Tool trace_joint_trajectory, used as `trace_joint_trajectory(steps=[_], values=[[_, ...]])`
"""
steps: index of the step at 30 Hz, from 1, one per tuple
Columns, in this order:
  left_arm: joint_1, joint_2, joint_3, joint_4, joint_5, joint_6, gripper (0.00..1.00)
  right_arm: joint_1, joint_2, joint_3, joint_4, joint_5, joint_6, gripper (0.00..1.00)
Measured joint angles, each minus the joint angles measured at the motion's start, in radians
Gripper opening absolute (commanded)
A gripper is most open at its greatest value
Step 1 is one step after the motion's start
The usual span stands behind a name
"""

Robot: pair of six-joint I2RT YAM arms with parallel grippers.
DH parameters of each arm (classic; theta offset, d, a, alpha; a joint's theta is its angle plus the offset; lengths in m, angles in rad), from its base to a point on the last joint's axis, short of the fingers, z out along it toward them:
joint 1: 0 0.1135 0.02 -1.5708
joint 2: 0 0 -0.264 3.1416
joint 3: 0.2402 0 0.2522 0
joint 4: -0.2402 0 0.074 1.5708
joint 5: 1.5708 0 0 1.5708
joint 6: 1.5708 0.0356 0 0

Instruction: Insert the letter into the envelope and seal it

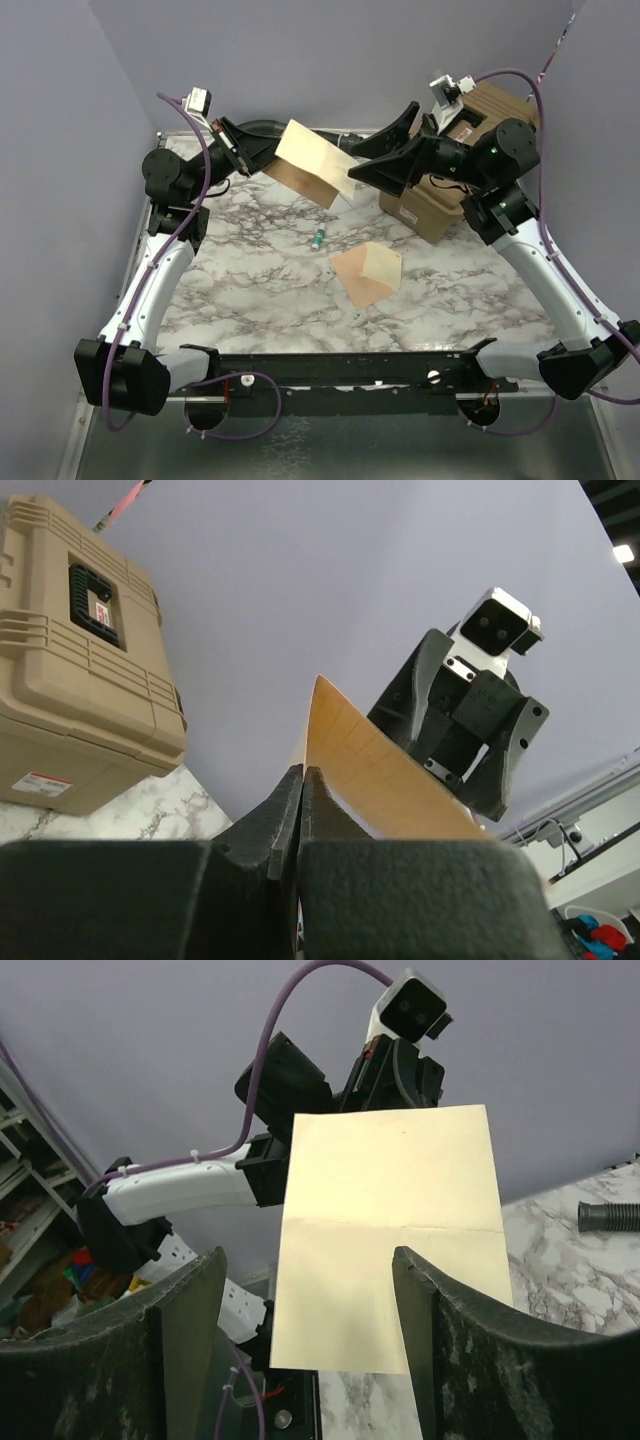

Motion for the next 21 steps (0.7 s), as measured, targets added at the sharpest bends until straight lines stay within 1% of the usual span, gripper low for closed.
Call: trace_joint_trajectory(steps=[4, 6, 10, 12, 17, 21], values=[[0.0, 0.0, -0.003, 0.001, -0.018, 0.0, 0.0, 0.0, -0.019, 0.0, -0.033, -0.018, -0.026, 0.73], [0.0, 0.0, -0.004, 0.001, -0.019, 0.0, 0.0, 0.0, -0.027, 0.0, -0.052, -0.011, -0.035, 0.78], [0.0, 0.0, -0.004, 0.001, -0.016, 0.01, 0.0, 0.0, -0.032, 0.023, -0.139, 0.056, -0.069, 0.89], [0.0, 0.0, -0.004, 0.001, -0.009, 0.018, 0.0, 0.0, -0.023, 0.056, -0.207, 0.078, -0.098, 0.91], [-0.002, 0.0, -0.004, 0.002, 0.042, 0.04, 0.0, 0.0, 0.048, 0.187, -0.386, 0.058, -0.219, 0.93], [-0.023, 0.0, -0.004, 0.002, 0.09, 0.059, 0.0, 0.0, 0.101, 0.206, -0.497, 0.026, -0.311, 0.92]])
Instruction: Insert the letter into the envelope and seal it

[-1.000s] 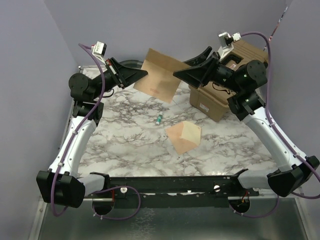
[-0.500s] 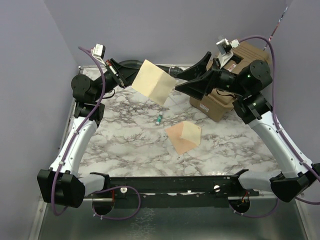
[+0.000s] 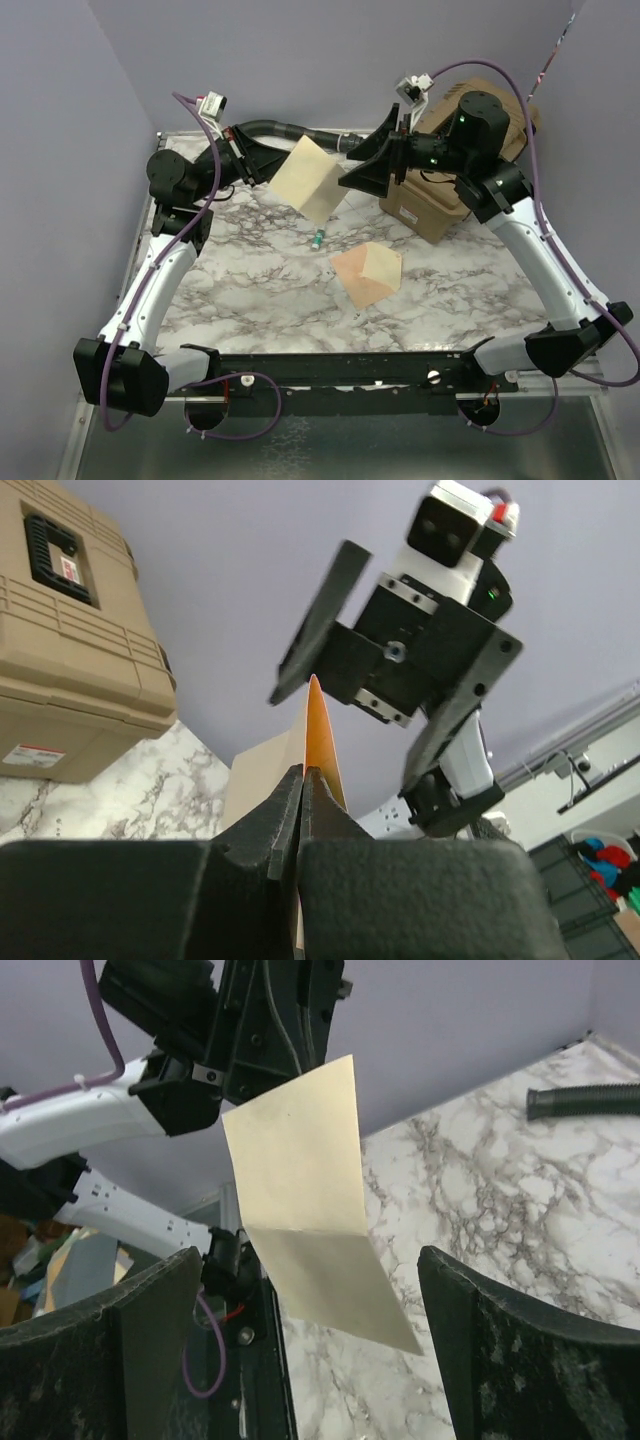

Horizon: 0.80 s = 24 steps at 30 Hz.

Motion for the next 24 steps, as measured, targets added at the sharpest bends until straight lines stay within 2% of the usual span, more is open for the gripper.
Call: trace_joint_trajectory(steps=[5, 9, 11, 14, 19, 21, 24], values=[[-0.024, -0.006, 0.0, 0.002, 0.055, 0.023, 0.0, -0.001, 0.049, -0.002, -0.03, -0.154, -0.039, 0.92], [-0.03, -0.015, 0.0, 0.003, 0.087, 0.039, 0.0, -0.001, 0.046, -0.015, -0.036, -0.206, -0.065, 0.91], [-0.03, -0.018, 0.0, 0.004, 0.098, 0.045, 0.0, -0.001, 0.045, -0.02, -0.038, -0.235, -0.075, 0.86], [-0.03, -0.016, 0.006, 0.005, 0.104, 0.048, 0.0, -0.001, 0.045, -0.023, -0.047, -0.288, -0.095, 0.67], [-0.03, 0.003, 0.062, 0.006, 0.103, 0.047, 0.0, -0.001, 0.045, -0.036, -0.07, -0.358, -0.127, 0.42], [-0.03, 0.011, 0.084, 0.01, 0.102, 0.047, 0.0, -0.001, 0.045, -0.041, -0.071, -0.372, -0.133, 0.38], [-0.03, 0.014, 0.089, 0.016, 0.102, 0.047, 0.0, -0.001, 0.045, -0.043, -0.063, -0.38, -0.127, 0.4]])
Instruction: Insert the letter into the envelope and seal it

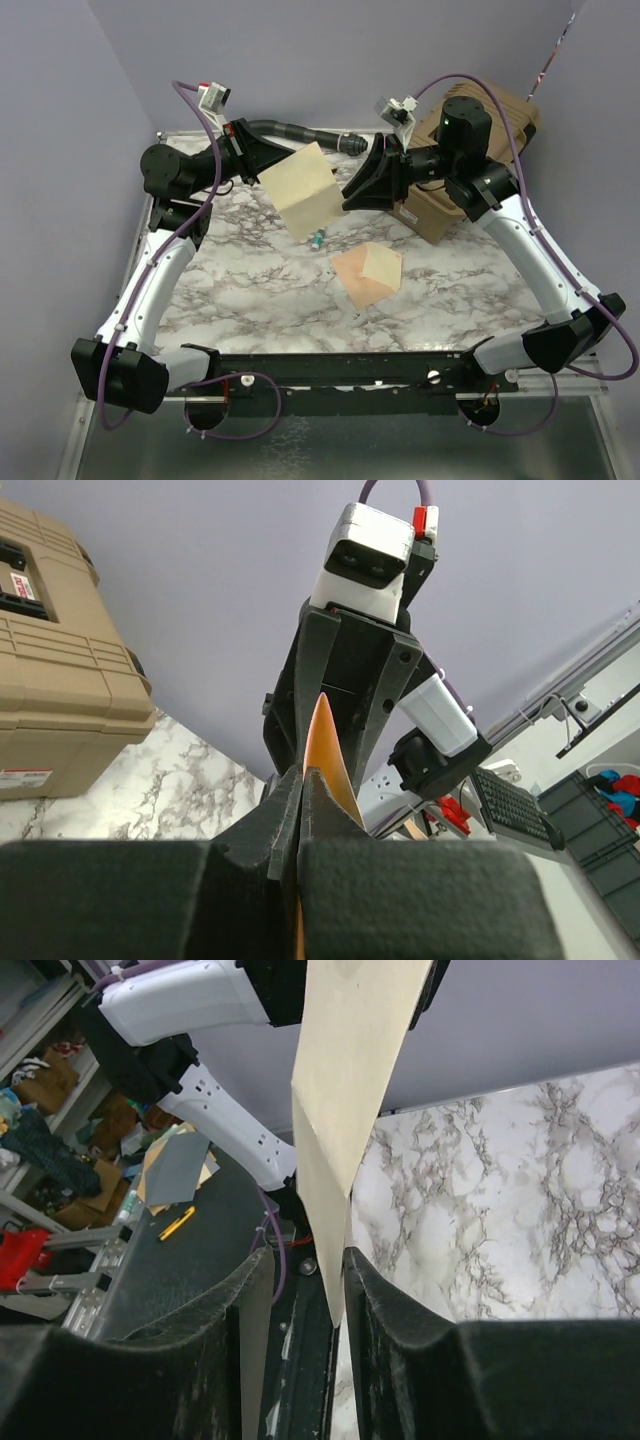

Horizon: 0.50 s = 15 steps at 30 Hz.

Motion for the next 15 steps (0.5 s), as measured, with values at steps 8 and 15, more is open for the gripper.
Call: trace_joint_trajectory(steps=[8, 15], values=[[0.0, 0.004, 0.0, 0.005, -0.014, -0.015, 0.0, 0.0, 0.0, -0.05, 0.137, 0.0, 0.101, 0.69], [0.0, 0.004, 0.0, 0.027, -0.034, -0.043, 0.0, 0.006, 0.002, -0.093, 0.288, 0.0, 0.214, 0.8]])
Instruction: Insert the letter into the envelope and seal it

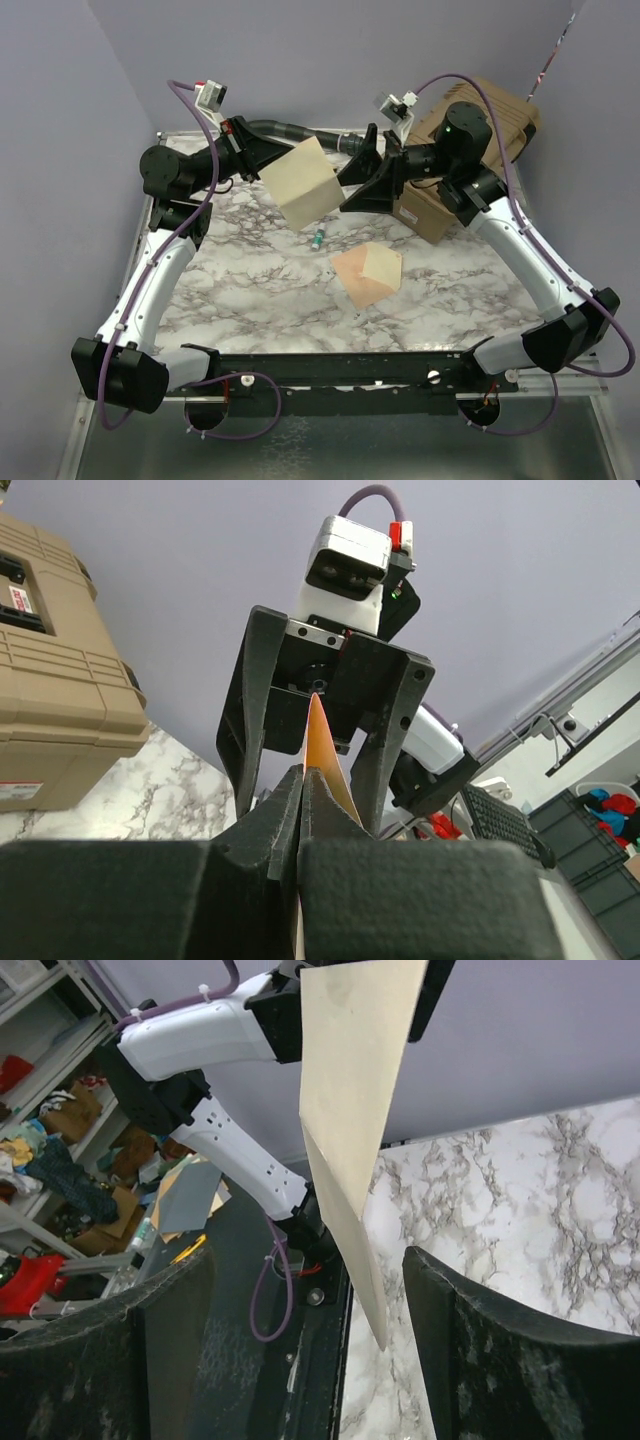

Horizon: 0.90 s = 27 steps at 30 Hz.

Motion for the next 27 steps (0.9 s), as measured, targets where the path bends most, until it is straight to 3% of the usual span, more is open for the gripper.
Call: trace_joint_trajectory(steps=[5, 8, 12, 13, 19, 22, 27], values=[[0.0, -0.002, -0.001, 0.011, -0.016, -0.018, 0.0, 0.017, 0.022, -0.011, 0.126, 0.0, 0.09, 0.76], [0.0, -0.005, -0.003, 0.018, -0.026, -0.025, 0.0, 0.023, 0.046, -0.014, 0.163, 0.0, 0.125, 0.52], [0.0, -0.016, -0.016, 0.022, -0.054, -0.032, 0.0, 0.027, 0.054, -0.04, 0.225, -0.009, 0.185, 0.06], [0.0, -0.02, -0.022, 0.024, -0.062, -0.033, 0.0, 0.027, 0.053, -0.045, 0.238, -0.012, 0.197, 0.01], [0.0, -0.045, -0.076, -0.007, -0.085, 0.022, 0.09, 0.027, 0.033, -0.048, 0.225, 0.021, 0.188, 0.0], [0.004, -0.059, -0.086, -0.171, -0.098, 0.167, 0.13, 0.027, 0.0, -0.042, 0.119, 0.106, 0.097, 0.0], [0.039, -0.06, -0.071, -0.51, -0.148, 0.447, 0.36, 0.027, -0.039, -0.032, -0.05, 0.284, -0.012, 0.0]])
